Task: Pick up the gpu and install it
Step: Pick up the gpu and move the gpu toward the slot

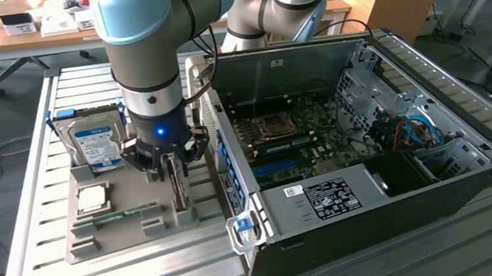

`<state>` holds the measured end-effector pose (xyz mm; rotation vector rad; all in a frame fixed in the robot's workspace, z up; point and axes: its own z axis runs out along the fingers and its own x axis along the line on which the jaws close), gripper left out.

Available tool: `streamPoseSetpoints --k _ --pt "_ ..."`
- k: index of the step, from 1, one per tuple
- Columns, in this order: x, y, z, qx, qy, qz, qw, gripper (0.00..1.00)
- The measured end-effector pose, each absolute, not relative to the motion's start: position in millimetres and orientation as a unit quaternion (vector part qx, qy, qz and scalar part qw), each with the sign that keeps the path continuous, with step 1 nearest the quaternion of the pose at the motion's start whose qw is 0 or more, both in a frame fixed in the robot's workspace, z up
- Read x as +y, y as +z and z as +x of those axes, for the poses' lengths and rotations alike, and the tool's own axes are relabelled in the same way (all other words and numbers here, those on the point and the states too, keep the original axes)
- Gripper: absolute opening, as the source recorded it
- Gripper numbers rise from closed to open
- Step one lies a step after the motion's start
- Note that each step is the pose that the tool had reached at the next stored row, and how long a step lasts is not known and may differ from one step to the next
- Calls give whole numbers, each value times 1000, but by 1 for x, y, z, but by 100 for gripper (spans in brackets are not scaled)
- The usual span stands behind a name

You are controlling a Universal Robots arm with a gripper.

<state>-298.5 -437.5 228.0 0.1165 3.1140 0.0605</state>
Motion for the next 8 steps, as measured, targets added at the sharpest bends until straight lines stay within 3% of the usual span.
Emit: streamPoseSetpoints --k 2,5,8 --pt "-437 228 -298 999 19 37 12 46" --pt "-437 228 -298 999 19 37 12 33" --pt "-437 228 -298 999 19 37 12 33"
